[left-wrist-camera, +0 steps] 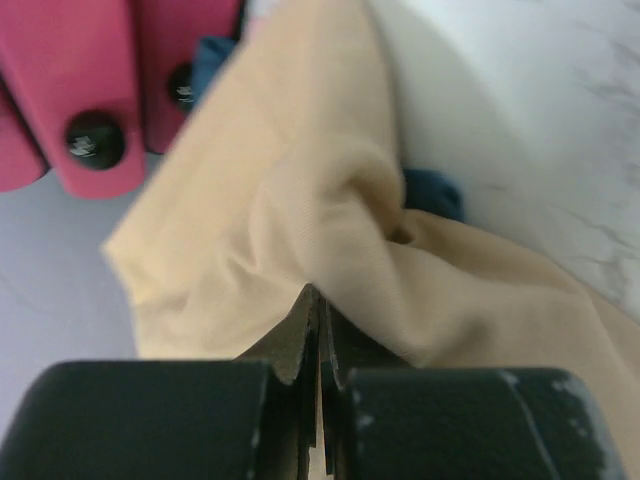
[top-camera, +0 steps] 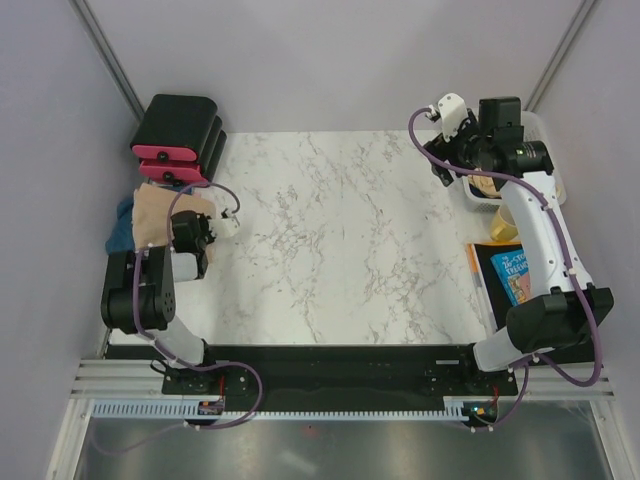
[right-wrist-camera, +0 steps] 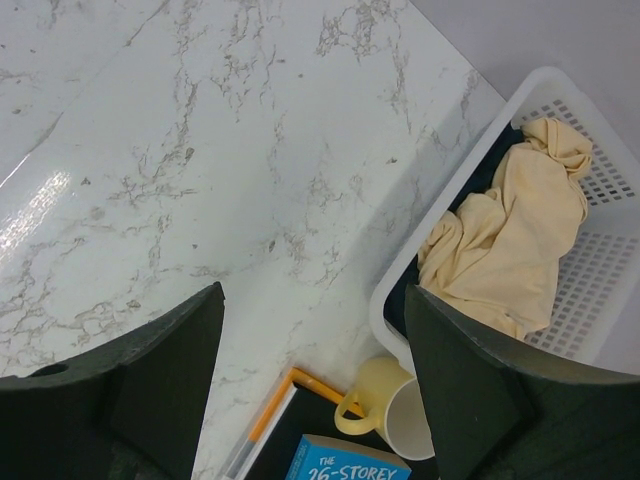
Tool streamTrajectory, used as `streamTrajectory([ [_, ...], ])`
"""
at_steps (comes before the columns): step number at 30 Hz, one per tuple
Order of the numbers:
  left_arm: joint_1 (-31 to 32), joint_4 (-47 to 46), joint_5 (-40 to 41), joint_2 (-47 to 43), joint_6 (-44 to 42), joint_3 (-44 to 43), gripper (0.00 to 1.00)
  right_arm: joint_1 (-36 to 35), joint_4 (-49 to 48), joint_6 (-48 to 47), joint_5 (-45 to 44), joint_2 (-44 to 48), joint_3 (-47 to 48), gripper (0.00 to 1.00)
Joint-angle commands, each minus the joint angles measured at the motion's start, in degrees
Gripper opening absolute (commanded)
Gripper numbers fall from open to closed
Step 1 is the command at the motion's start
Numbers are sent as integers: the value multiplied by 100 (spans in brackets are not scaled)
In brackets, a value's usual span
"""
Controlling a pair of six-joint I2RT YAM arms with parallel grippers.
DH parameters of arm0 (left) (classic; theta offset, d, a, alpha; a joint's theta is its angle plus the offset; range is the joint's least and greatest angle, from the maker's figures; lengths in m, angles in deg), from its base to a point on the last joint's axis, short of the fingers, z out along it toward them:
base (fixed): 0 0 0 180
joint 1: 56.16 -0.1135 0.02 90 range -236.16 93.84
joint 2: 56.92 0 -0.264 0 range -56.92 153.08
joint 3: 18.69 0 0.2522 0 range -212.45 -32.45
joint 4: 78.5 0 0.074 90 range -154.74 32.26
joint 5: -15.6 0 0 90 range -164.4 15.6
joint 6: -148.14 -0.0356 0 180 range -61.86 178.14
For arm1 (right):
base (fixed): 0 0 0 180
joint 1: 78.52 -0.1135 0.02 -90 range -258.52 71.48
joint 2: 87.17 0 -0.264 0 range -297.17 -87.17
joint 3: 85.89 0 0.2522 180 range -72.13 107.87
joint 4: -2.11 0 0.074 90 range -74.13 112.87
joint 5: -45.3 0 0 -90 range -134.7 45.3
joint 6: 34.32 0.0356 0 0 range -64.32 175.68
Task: Fold and stack the t-shirts
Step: Put the neatly folded tshirt into the corner of the board with the left arm
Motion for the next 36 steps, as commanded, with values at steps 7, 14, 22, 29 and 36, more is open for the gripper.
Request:
streamTrajectory([
  [7,-477,-1437,49,639,-1163,371,2,-103,44,-137,-36,-126,297,80],
  [14,-503,-368,524,-397,-461,-367,2,-94,35,-145,-54,-135,349,80],
  [22,-670,364,234,-1427,-468,-403,2,-103,0,-154,-10,-135,349,80],
  [29,-1074,-873,154,-262,-1154,159,2,-112,9,-163,8,-135,411,80],
  [36,-1496,-1806,392,1147,-1864,-192,2,-121,35,-189,-27,-47,350,80],
])
